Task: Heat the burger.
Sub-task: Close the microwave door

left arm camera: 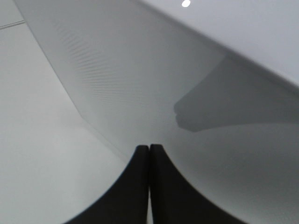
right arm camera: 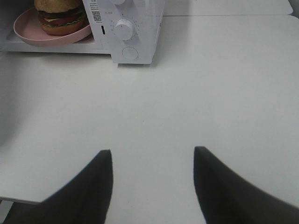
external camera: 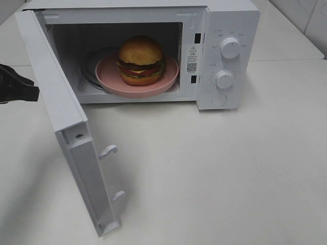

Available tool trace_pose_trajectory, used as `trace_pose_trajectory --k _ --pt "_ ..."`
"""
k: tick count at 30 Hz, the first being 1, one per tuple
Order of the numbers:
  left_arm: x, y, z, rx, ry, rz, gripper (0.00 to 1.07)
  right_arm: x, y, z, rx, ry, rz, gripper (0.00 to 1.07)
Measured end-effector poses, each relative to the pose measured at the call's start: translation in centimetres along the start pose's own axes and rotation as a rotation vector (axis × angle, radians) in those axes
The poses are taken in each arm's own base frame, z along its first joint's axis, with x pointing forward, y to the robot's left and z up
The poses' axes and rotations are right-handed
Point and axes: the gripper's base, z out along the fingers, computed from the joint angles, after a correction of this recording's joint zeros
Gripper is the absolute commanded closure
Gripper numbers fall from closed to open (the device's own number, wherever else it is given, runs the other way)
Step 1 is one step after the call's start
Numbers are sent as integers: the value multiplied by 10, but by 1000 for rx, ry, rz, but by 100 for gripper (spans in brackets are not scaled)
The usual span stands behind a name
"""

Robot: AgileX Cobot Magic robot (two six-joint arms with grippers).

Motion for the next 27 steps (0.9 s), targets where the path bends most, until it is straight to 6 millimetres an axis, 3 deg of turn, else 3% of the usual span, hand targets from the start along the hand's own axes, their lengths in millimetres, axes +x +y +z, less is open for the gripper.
trace_pose_trajectory --k 11,27 --pt "-16 -22 31 63 20 53 106 0 0 0 0 0 0 56" --pt "-35 -50 58 95 -13 111 106 0 0 0 0 0 0 56"
